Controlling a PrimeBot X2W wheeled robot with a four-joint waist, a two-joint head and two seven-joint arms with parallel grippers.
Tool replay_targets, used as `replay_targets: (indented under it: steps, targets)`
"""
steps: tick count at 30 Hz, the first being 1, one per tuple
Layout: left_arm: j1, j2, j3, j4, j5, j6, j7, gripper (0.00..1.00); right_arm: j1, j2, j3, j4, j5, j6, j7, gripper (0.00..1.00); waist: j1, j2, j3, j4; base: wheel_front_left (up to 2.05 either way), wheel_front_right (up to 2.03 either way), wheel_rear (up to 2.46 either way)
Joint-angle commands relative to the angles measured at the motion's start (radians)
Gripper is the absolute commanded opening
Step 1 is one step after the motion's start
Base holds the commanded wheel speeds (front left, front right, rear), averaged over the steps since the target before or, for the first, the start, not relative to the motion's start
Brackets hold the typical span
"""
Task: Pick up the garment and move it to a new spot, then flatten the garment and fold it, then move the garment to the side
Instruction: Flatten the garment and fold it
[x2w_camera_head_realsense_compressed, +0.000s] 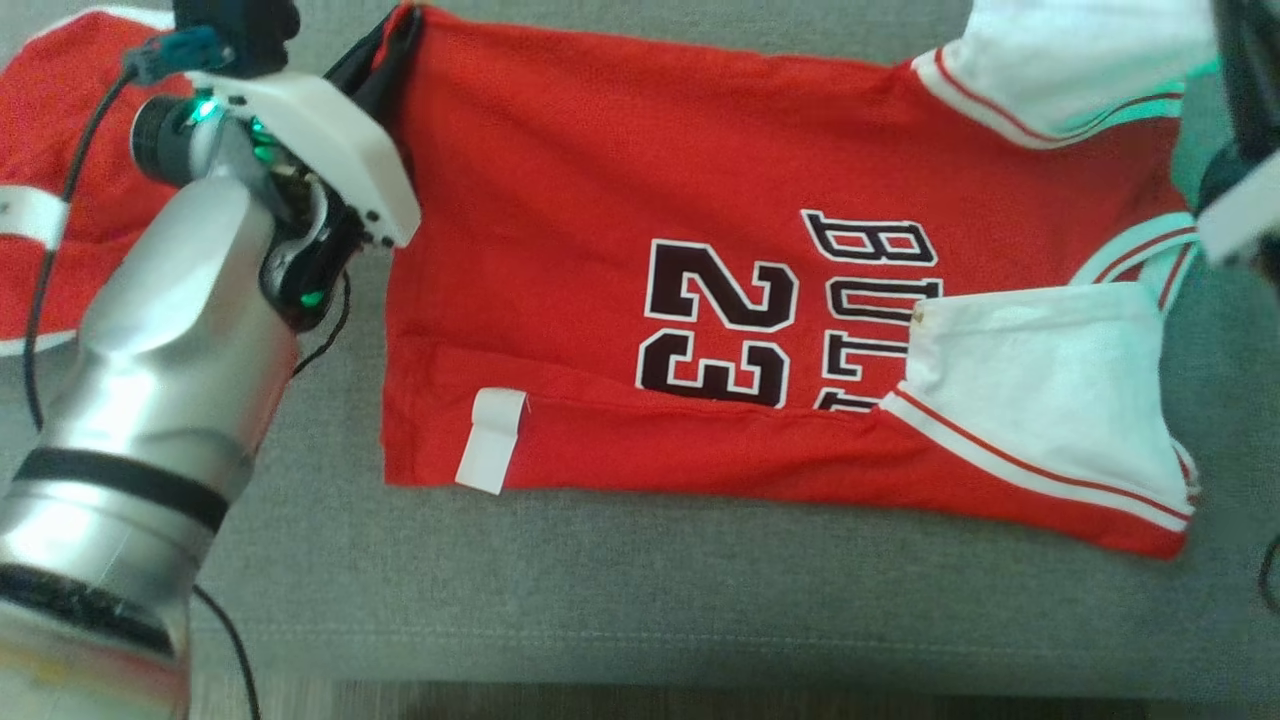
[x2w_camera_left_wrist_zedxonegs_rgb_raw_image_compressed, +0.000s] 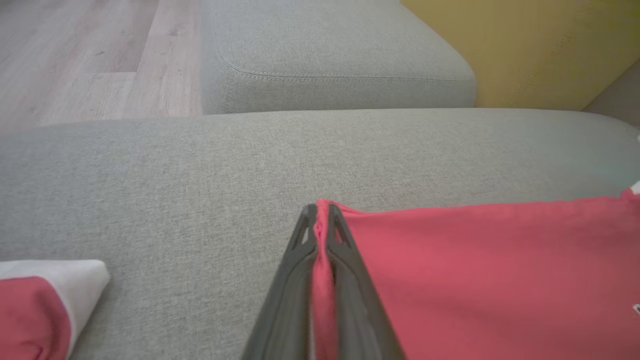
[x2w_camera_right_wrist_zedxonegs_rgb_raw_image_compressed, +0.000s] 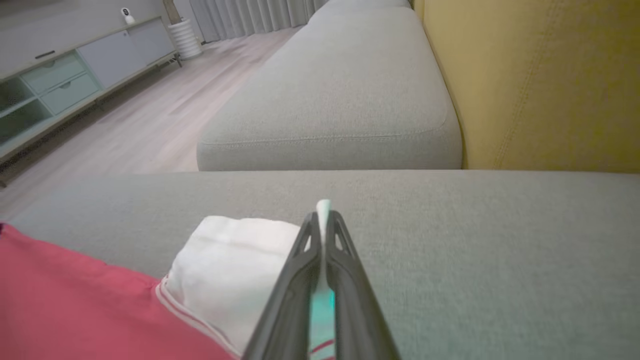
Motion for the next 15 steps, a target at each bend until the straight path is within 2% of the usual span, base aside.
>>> replay_targets:
  steps: [1, 2, 6, 15]
  targets:
    - [-0.021, 0.048, 0.02, -0.03, -0.004, 0.001, 0.0, 0.0, 0.016, 0.0, 0.001, -0.041, 0.0, 0.004, 0.005, 0.0, 0.0001, -0.0001, -0.008, -0.007, 0.0, 0.0, 0.0]
    - [0.008, 0.074, 0.019, -0.076, -0.009, 0.001, 0.008, 0.0, 0.098, 0.023, -0.029, -0.109, -0.007, 0.004, 0.029, 0.0, 0.0001, -0.0001, -0.019, -0.012, 0.0, 0.0, 0.0]
    - [0.102, 0.126, 0.025, -0.189, -0.023, 0.024, 0.008, 0.0, 0.261, 0.094, -0.079, -0.229, -0.017, 0.004, 0.074, 0.0, 0.0001, -0.0001, -0.033, -0.032, 0.0, 0.0, 0.0]
    - [0.376, 0.236, 0.05, -0.5, -0.047, 0.155, -0.023, 0.0, 0.51, 0.239, -0.14, -0.361, -0.029, 0.004, 0.109, 0.0, 0.0001, -0.0001, -0.042, -0.064, 0.0, 0.0, 0.0]
